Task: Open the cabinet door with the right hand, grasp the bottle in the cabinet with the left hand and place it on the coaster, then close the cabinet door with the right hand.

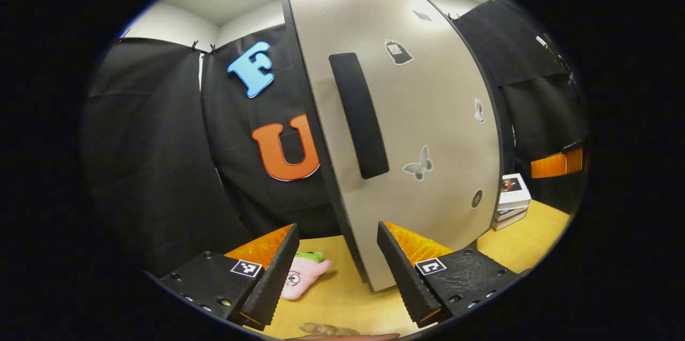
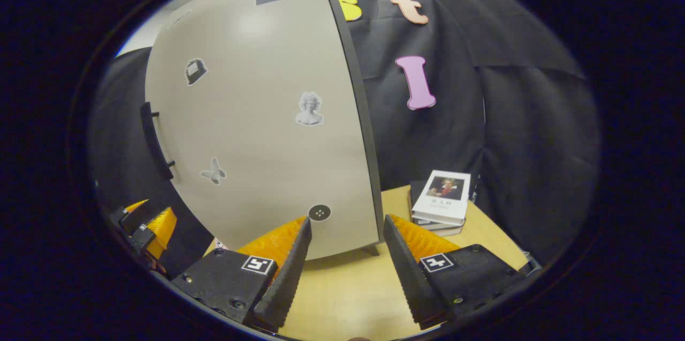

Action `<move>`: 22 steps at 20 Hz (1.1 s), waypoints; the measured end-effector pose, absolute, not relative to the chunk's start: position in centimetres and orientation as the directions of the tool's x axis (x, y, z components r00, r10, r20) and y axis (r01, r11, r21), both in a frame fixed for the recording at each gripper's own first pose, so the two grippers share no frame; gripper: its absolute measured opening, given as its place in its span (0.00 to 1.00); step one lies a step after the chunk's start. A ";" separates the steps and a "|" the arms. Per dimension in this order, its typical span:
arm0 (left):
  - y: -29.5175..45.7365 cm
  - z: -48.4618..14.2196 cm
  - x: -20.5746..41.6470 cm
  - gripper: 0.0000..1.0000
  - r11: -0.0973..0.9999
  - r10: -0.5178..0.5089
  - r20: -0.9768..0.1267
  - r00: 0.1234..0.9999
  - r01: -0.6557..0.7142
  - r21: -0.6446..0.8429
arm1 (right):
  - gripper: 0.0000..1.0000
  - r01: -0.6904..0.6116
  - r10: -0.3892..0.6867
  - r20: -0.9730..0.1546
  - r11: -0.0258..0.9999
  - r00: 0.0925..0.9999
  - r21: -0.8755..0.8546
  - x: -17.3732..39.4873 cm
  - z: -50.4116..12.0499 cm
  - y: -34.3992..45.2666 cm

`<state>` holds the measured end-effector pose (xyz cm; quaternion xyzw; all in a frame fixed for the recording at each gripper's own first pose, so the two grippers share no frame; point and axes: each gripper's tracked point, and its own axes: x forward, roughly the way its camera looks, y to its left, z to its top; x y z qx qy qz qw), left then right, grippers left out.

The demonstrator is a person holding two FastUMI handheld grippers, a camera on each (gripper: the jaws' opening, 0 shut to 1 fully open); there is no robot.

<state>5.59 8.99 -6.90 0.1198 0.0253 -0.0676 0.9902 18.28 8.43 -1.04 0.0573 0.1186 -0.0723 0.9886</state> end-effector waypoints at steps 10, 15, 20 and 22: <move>4.9 0.4 4.7 0.89 0.987 -0.157 0.137 0.978 0.159 -0.004 | 0.84 0.037 -0.033 0.046 0.996 0.998 -0.083 15.8 7.4 16.2; 4.5 -0.9 4.0 0.84 0.992 -0.128 0.056 0.990 0.127 0.028 | 0.84 -0.037 0.036 -0.014 0.998 0.999 -0.058 17.3 3.5 18.0; 4.5 -0.8 4.0 0.81 0.994 -0.101 0.045 0.994 0.099 0.043 | 0.78 -0.042 0.046 0.040 0.995 0.998 -0.093 16.6 6.5 17.6; 4.4 -1.1 3.9 0.88 0.995 -0.090 0.030 0.996 0.088 0.049 | 0.77 -0.026 0.030 0.044 0.995 0.999 -0.092 16.9 6.5 17.1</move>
